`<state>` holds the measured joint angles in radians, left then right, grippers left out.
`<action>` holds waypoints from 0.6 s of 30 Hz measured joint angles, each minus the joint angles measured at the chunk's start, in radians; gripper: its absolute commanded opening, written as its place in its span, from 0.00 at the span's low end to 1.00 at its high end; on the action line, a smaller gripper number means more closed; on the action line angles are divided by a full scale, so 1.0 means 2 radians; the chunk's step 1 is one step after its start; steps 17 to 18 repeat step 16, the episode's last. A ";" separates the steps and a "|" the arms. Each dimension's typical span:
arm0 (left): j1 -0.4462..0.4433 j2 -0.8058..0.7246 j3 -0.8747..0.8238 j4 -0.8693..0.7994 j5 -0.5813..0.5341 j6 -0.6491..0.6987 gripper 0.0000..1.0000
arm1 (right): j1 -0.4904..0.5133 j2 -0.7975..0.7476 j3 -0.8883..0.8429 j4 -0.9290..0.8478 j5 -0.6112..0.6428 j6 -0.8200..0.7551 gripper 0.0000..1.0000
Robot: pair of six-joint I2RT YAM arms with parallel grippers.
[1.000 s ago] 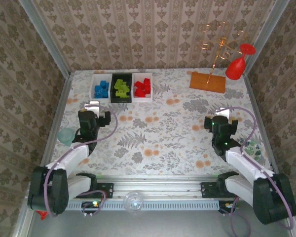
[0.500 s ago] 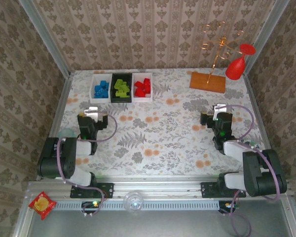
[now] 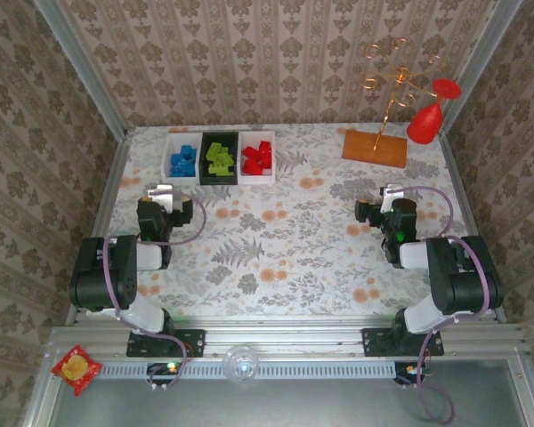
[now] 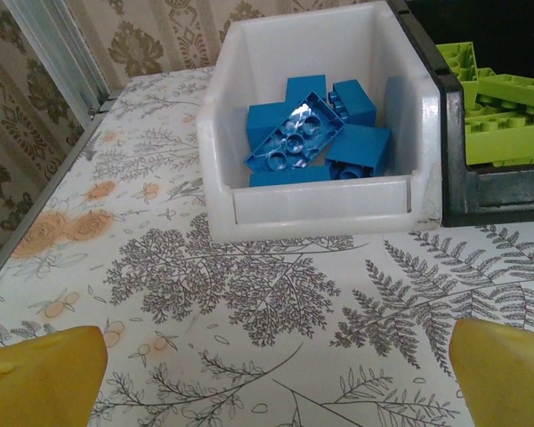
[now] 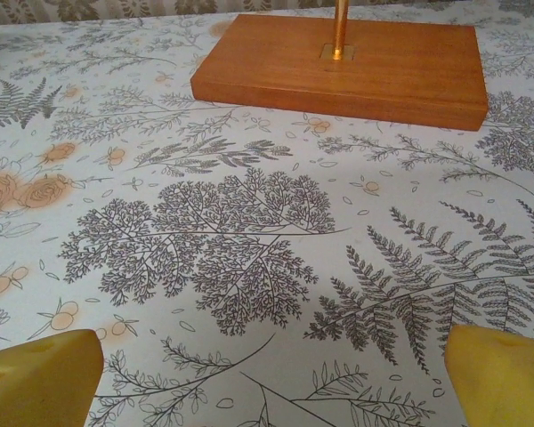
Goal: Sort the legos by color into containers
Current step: Reset both arms
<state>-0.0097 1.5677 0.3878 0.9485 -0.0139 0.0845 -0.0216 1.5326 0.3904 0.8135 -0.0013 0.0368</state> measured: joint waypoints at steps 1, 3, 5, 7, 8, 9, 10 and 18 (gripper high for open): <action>0.000 0.000 0.000 -0.001 0.000 -0.001 1.00 | 0.000 0.000 0.000 0.000 0.000 0.000 1.00; 0.000 0.000 0.000 -0.002 -0.001 -0.002 1.00 | 0.003 0.000 0.000 0.000 0.000 0.000 1.00; -0.001 0.000 0.000 -0.004 -0.002 -0.002 1.00 | 0.006 0.000 0.000 0.000 0.000 0.000 1.00; -0.002 0.000 0.000 -0.008 -0.002 -0.002 1.00 | 0.007 0.000 0.000 0.000 0.000 0.000 1.00; -0.002 0.000 0.000 -0.010 -0.002 -0.002 1.00 | 0.008 0.000 0.000 0.000 0.000 0.000 1.00; -0.002 0.000 0.000 -0.011 -0.002 -0.002 1.00 | 0.008 0.000 0.000 0.000 0.000 0.000 1.00; -0.002 0.000 0.000 -0.012 -0.002 -0.002 1.00 | 0.008 0.000 0.000 0.000 0.000 0.000 1.00; -0.002 0.000 0.000 -0.015 -0.002 -0.002 1.00 | 0.008 0.000 0.001 0.000 0.000 0.000 1.00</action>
